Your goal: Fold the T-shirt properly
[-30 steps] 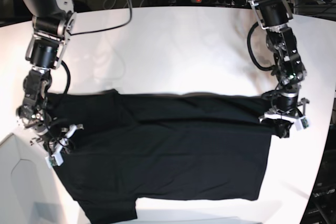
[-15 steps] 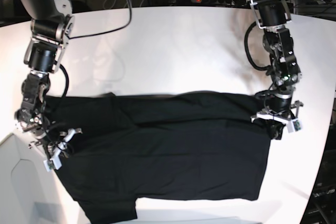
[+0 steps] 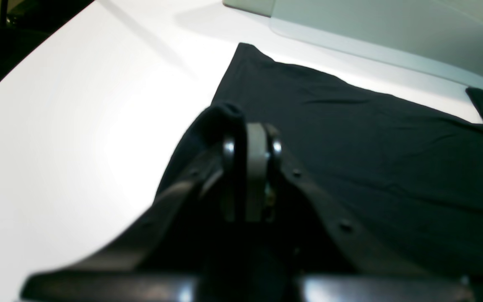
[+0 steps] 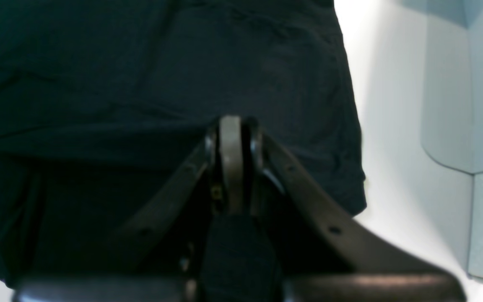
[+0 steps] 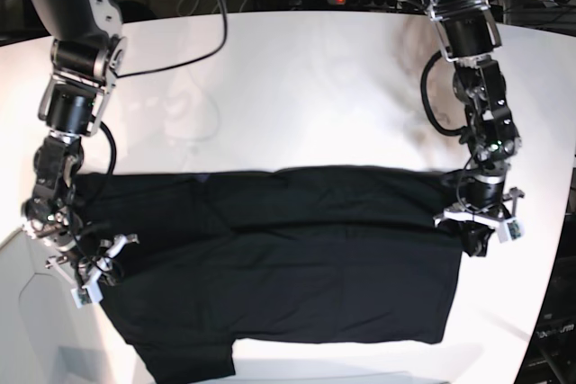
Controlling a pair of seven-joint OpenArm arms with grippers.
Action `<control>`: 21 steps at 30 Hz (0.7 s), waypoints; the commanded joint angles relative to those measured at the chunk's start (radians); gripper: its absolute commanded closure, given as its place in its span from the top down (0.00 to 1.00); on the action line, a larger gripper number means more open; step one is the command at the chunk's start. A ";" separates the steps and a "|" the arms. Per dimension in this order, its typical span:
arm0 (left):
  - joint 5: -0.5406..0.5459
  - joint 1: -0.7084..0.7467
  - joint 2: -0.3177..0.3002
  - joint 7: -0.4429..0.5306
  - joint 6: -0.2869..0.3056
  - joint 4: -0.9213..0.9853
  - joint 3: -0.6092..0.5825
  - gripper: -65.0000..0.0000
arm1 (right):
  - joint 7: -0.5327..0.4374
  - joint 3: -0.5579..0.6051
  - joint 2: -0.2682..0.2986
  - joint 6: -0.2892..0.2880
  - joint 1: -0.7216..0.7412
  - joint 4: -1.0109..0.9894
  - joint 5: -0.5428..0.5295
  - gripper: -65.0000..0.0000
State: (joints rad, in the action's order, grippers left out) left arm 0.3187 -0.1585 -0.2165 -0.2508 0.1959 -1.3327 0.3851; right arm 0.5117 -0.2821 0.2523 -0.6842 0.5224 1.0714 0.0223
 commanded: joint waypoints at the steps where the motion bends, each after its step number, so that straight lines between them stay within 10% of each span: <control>1: 0.006 -0.022 -0.014 0.032 0.004 -0.014 0.002 0.05 | -0.023 -0.001 0.015 -0.009 0.031 0.017 -0.015 0.00; 14: 0.006 -0.051 -0.016 0.009 0.004 0.052 0.005 0.07 | -0.023 -0.001 0.014 -0.009 0.032 0.017 -0.015 0.02; 21: 0.007 -0.065 -0.016 -0.101 0.014 -0.011 0.012 0.67 | -0.018 -0.001 0.014 -0.007 0.031 0.025 -0.015 0.50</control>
State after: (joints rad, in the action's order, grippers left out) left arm 0.3180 -0.1951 -0.2184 -0.3843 0.2028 -1.3212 0.3927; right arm 0.5152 -0.2821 0.2520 -0.6842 0.5201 1.0725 0.0227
